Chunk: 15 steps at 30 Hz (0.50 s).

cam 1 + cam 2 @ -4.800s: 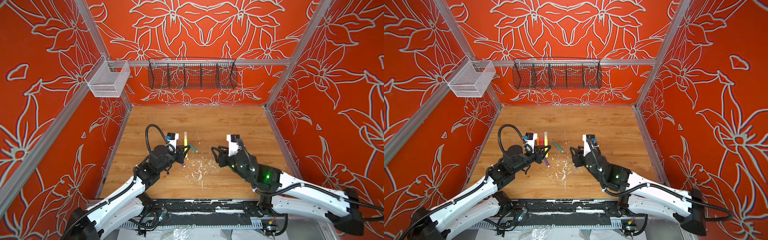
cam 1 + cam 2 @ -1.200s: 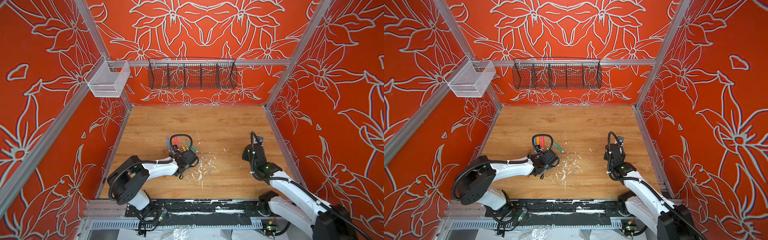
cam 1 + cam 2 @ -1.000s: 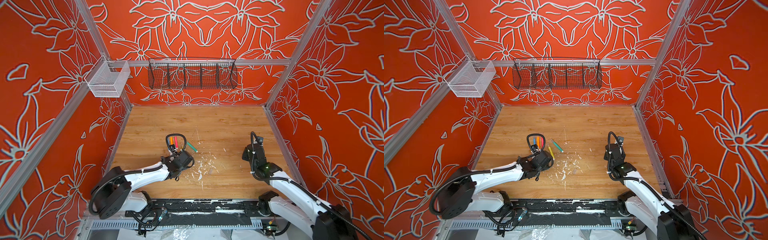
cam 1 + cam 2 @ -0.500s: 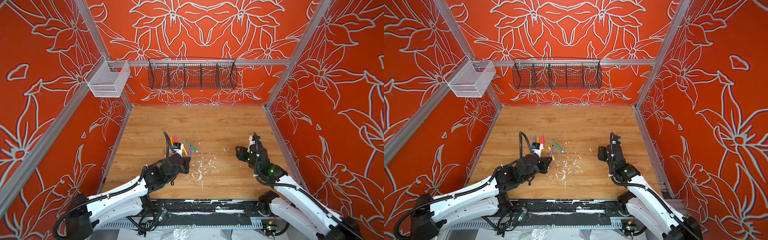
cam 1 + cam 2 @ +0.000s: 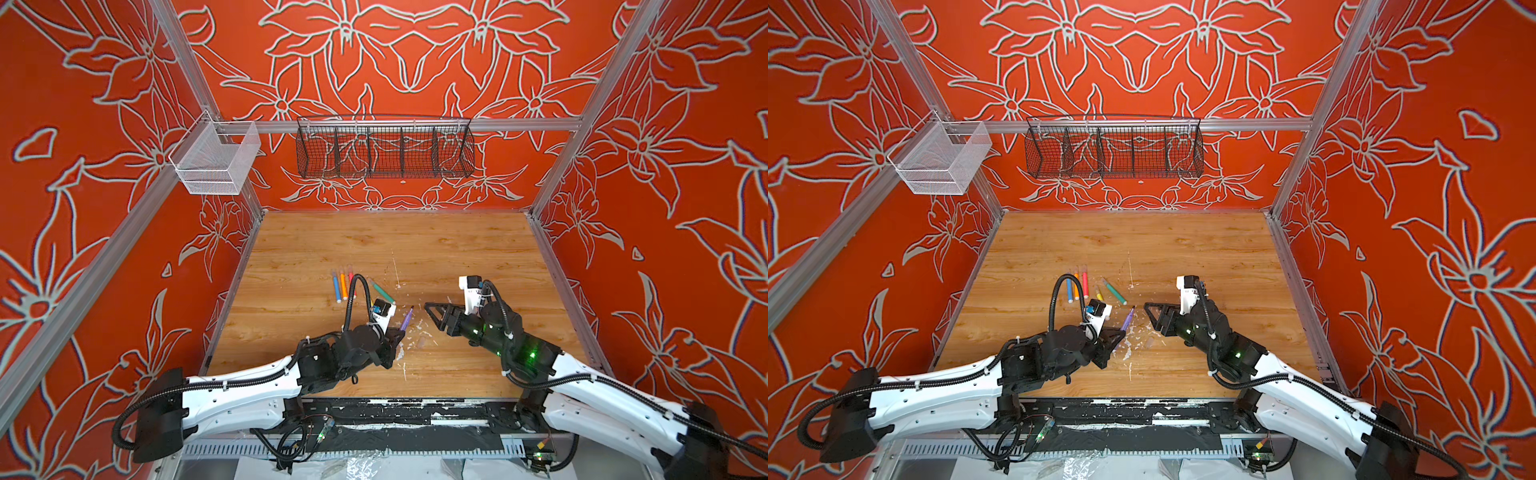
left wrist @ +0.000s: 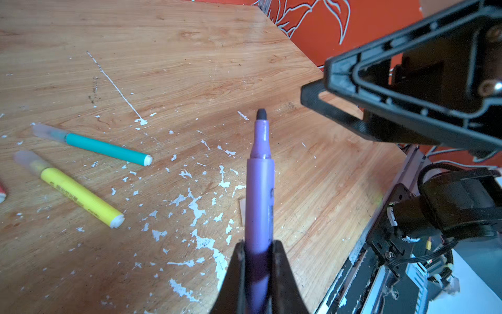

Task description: Insert the pens into the pen caps

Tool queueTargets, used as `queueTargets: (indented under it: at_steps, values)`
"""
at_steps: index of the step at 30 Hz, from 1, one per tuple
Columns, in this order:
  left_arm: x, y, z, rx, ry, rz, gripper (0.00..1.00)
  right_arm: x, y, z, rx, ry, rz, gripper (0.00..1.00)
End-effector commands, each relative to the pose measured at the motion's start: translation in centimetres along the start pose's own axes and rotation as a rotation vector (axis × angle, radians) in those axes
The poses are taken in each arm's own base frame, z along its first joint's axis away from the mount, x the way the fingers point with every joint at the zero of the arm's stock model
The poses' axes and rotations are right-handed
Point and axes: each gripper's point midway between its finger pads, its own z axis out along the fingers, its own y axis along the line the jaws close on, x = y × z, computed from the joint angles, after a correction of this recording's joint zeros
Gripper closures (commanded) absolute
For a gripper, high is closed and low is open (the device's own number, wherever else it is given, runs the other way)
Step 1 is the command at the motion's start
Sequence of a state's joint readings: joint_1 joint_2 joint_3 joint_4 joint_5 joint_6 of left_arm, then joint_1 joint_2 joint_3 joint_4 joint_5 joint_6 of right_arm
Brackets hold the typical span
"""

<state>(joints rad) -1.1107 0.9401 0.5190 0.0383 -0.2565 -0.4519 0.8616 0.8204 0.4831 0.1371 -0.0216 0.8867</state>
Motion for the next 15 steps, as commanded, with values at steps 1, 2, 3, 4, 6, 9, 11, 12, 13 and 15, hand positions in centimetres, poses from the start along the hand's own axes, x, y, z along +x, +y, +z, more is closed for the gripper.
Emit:
queueTargets:
  at_steps: [1, 2, 3, 4, 6, 9, 11, 12, 13, 15]
  values:
    - [-0.6, -1.1, 0.1, 0.043, -0.035, 0.027, 1.00, 0.2, 2.2, 0.3, -0.083, 0.001, 0.036, 0.40]
    - [-0.5, -1.3, 0.1, 0.056, -0.035, 0.029, 1.00, 0.4, 2.5, 0.4, -0.089, 0.005, 0.033, 0.40]
    - [-0.5, -1.6, 0.2, 0.072, -0.035, 0.035, 1.00, 0.6, 2.8, 0.5, -0.097, 0.009, 0.033, 0.40]
    - [-0.4, -1.8, 0.2, 0.083, -0.033, 0.037, 1.00, 0.7, 3.1, 0.6, -0.105, 0.011, 0.033, 0.40]
    - [-0.4, -2.2, 0.3, 0.097, -0.027, 0.042, 1.00, 1.0, 3.6, 0.9, -0.115, 0.014, 0.032, 0.40]
    - [-0.3, -2.6, 0.3, 0.118, -0.030, 0.050, 1.00, 1.5, 4.1, 1.5, -0.125, 0.026, 0.028, 0.42]
    - [-0.3, -2.7, 0.3, 0.126, -0.033, 0.051, 1.00, 1.8, 4.3, 1.8, -0.128, 0.030, 0.029, 0.45]
    - [-0.3, -2.7, 0.3, 0.125, -0.033, 0.052, 1.00, 1.9, 4.2, 2.1, -0.126, 0.032, 0.029, 0.49]
    - [-0.3, -2.7, 0.3, 0.126, -0.034, 0.052, 1.00, 2.0, 4.3, 2.3, -0.123, 0.035, 0.031, 0.52]
    - [-0.3, -2.7, 0.2, 0.130, -0.041, 0.049, 1.00, 2.3, 4.2, 2.6, -0.117, 0.041, 0.029, 0.55]
